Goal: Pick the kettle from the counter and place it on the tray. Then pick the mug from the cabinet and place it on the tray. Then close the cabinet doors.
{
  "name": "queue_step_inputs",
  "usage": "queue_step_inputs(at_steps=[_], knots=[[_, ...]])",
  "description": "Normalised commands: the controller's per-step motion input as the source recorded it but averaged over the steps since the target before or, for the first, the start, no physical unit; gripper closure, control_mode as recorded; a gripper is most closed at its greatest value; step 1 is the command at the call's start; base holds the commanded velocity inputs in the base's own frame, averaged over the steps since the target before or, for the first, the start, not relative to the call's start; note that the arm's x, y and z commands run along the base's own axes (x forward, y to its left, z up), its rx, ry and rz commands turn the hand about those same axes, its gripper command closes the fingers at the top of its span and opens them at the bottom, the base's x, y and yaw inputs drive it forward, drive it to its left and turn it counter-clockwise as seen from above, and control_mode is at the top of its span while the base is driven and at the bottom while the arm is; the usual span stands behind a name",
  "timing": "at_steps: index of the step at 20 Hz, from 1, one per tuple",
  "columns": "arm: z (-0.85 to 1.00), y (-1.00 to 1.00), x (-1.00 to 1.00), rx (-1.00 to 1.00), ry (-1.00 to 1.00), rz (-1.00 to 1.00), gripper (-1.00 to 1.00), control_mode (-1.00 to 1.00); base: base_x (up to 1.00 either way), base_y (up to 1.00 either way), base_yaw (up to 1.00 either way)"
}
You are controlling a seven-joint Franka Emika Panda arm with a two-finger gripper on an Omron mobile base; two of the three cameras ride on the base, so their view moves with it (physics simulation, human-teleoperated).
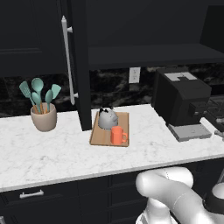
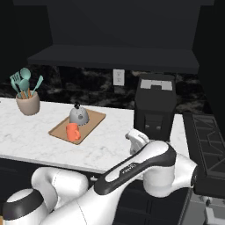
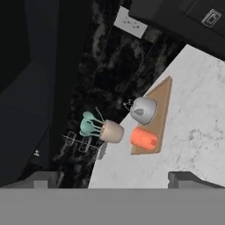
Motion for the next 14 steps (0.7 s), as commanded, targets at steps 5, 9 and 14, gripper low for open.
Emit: queue_step_inputs(at_steps=[5,9,14], knots=[[0.00,-0.08,0.00,0.13,-0.29,0.00,1.00,-1.00,0.00,0.00,0.00],[0.00,-0.24,-0.09,0.13,-0.13,0.00,1.00,-1.00,0.00,0.00,0.00],[0.28,-0.52,-0.09,0.34,-0.08,-0.01,1.00,-1.00,0.00,0.00,0.00]])
